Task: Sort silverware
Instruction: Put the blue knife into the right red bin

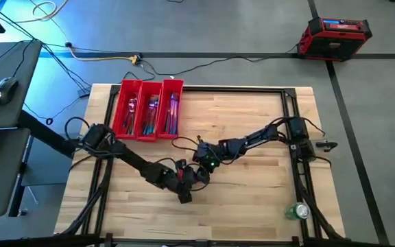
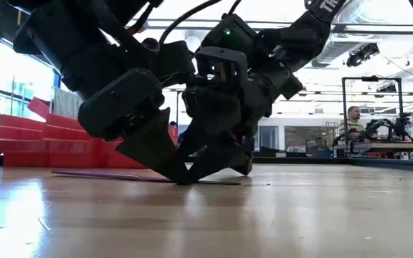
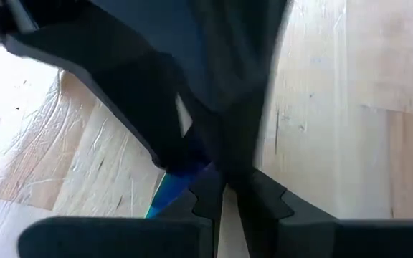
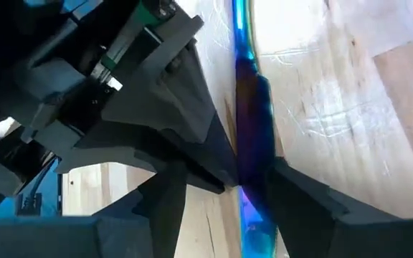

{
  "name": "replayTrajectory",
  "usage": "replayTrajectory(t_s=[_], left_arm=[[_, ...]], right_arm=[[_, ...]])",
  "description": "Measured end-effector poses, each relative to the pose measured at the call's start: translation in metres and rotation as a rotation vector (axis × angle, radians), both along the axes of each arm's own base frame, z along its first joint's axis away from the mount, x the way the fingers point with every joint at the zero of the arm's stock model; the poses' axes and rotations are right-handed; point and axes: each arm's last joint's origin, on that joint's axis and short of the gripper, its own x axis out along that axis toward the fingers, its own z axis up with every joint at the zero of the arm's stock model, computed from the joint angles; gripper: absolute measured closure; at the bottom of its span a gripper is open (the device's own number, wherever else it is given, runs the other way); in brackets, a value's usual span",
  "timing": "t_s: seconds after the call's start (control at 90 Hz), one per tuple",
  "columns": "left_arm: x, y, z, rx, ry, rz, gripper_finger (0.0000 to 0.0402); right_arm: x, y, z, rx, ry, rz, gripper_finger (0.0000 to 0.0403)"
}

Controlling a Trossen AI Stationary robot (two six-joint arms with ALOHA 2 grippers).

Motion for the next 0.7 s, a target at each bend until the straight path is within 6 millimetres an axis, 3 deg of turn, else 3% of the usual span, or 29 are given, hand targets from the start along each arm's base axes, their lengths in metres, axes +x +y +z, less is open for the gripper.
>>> replayTrajectory(t_s=[0.444,0.7], left_arm=[[0.0,0.0,0.0,-0.014,0.01,-0.014,0.0378],[0.001,-0.001,0.0,-0.016,-0.004,-0.018,0.0378]], right_arm=[[-0.007,-0.015,0.005,-0.035,0.071,-0.027,0.0224],[-0.002,-0.005,-0.015,0.074,0.086,0.031,0.0224]])
